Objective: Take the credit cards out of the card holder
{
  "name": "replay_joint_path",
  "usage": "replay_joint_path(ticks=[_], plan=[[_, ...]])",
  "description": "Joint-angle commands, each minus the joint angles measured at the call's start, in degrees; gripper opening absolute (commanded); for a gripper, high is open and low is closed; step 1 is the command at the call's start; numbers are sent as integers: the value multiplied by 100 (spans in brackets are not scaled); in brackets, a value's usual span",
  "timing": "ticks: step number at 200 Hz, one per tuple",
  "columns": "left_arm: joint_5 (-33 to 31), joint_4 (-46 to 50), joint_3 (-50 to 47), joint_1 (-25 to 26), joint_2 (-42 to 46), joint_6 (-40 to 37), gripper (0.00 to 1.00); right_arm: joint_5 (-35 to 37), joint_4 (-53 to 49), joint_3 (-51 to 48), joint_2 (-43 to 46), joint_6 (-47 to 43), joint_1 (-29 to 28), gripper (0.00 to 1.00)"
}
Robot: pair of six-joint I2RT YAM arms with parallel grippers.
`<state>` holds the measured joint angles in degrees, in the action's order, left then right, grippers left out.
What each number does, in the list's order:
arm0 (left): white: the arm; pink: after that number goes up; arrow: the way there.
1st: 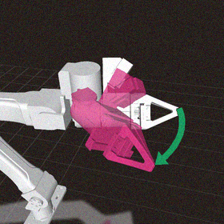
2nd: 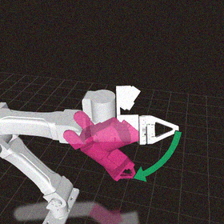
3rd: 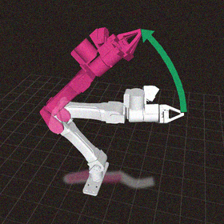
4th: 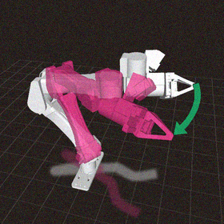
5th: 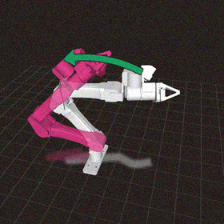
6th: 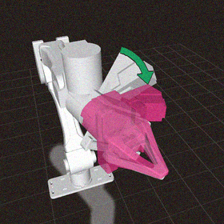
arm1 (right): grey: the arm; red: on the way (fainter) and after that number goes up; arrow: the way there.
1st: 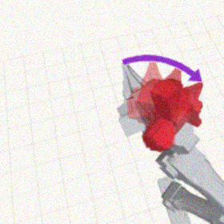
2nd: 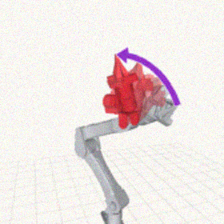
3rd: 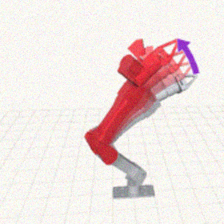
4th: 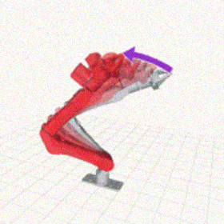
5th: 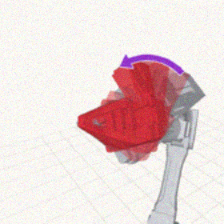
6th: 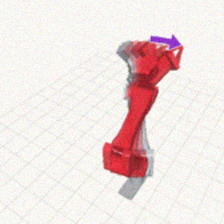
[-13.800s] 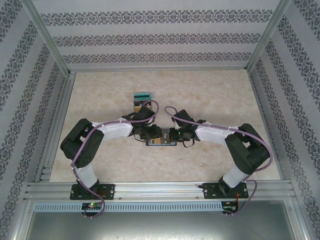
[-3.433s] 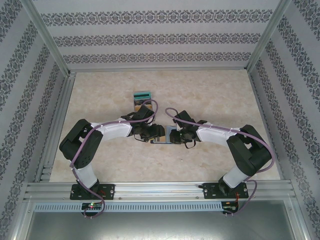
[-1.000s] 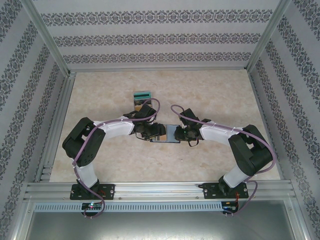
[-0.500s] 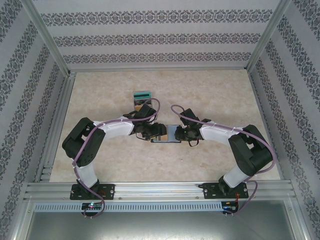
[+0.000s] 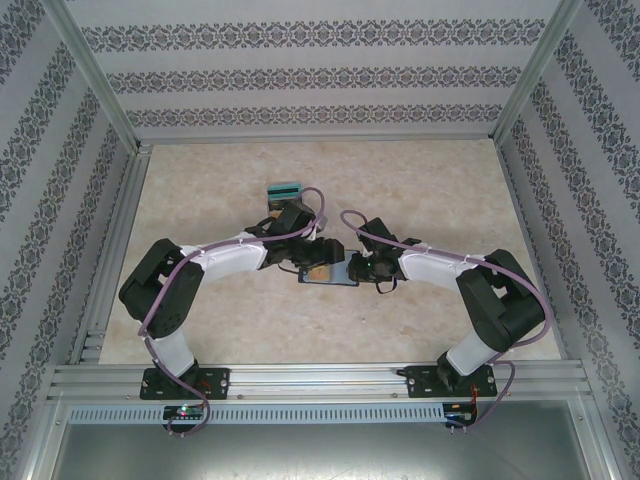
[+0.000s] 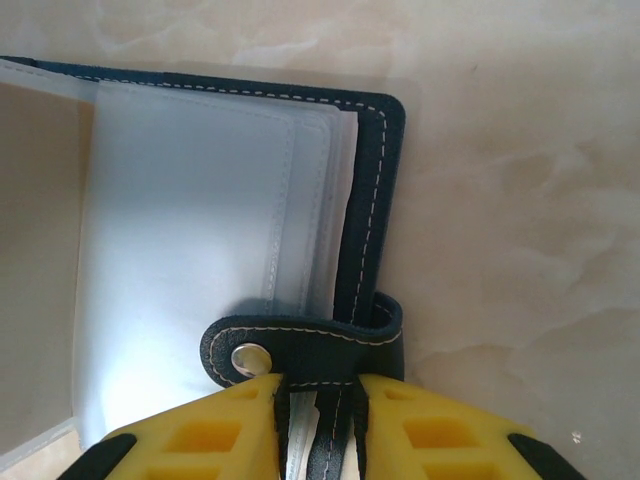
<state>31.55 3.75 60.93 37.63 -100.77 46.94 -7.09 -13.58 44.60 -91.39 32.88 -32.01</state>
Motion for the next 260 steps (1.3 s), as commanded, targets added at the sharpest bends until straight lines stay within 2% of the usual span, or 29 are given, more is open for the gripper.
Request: replay_joint_path(ticks=[1,42,97,132,153,177,195,260], plan=[[207,-143,271,130,-148,-94,58,-114,-180,-144,-117,78,-50,28],[433,-104,538,192,-460,-142,58,3,-215,-245,141,126,43,30],[-115,-12,208,59,-220,-23,57,-20,-288,-234,553,113,235,28],[-275,38,-16,-115,-265,147,51,39,-316,-102,709,157,213,24],[-372,157,-17,-141,-353,178,43,94,-383,11,763,123,173,24],[-380,148,-37,-168,-420,222,41,-99,-337,139,556,78,156,20],[-347,151,-2,-170,-467,220,41,-243,-312,266,268,69,117,12],[-233,101,26,-177,-601,274,40,-337,-206,322,-259,26,4,6]])
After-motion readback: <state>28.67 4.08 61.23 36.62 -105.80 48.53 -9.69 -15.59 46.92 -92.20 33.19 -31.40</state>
